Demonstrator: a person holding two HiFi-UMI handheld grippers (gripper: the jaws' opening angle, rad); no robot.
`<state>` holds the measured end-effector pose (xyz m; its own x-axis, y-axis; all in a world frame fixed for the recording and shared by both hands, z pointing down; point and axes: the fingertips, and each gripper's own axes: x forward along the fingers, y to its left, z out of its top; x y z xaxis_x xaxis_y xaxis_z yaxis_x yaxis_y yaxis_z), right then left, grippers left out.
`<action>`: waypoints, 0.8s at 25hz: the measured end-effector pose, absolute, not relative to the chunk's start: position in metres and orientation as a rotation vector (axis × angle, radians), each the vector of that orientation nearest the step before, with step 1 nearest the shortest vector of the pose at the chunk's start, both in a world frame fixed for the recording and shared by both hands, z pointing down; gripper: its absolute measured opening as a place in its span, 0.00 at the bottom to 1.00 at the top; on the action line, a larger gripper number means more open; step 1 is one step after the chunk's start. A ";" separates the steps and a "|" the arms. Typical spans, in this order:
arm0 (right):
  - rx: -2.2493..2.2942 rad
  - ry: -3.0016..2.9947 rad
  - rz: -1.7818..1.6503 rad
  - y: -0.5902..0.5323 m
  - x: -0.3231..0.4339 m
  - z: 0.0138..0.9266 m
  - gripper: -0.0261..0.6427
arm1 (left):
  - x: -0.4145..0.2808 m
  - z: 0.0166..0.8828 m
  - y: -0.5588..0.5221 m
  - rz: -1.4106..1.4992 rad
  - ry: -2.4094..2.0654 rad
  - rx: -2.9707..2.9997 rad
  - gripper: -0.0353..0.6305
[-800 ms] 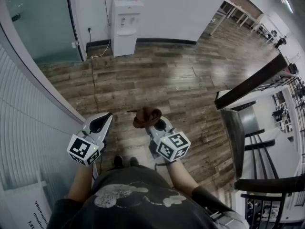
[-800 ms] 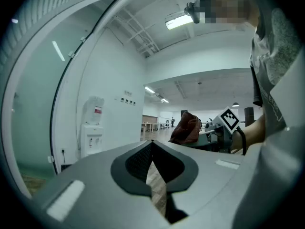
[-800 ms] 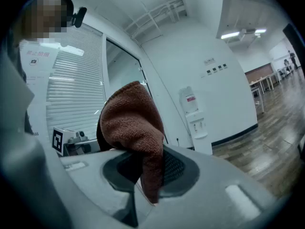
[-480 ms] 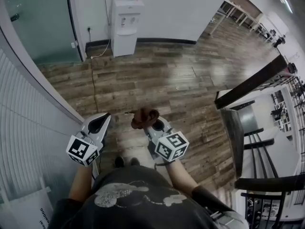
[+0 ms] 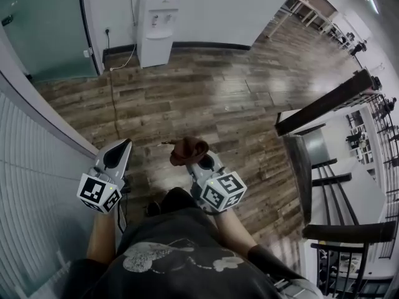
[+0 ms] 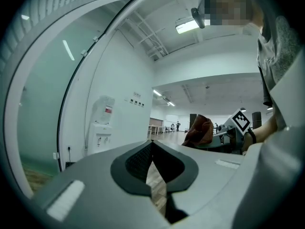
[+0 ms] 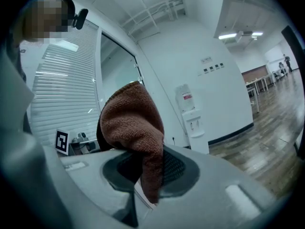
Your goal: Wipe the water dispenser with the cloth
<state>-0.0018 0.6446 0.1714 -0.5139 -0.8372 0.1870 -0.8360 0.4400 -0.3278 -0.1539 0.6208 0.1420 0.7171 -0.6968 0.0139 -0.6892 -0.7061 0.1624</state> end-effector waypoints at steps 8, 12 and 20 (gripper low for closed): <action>-1.533 2.639 -0.687 0.571 0.016 0.211 0.12 | -0.142 0.168 0.559 -0.059 -1.142 2.750 0.08; -1.496 2.629 -0.695 0.490 0.030 0.217 0.12 | -0.125 0.171 0.499 -0.005 -1.135 2.773 0.08; -1.433 2.684 -0.699 0.339 0.069 0.203 0.12 | -0.103 0.153 0.350 -0.008 -1.248 2.739 0.08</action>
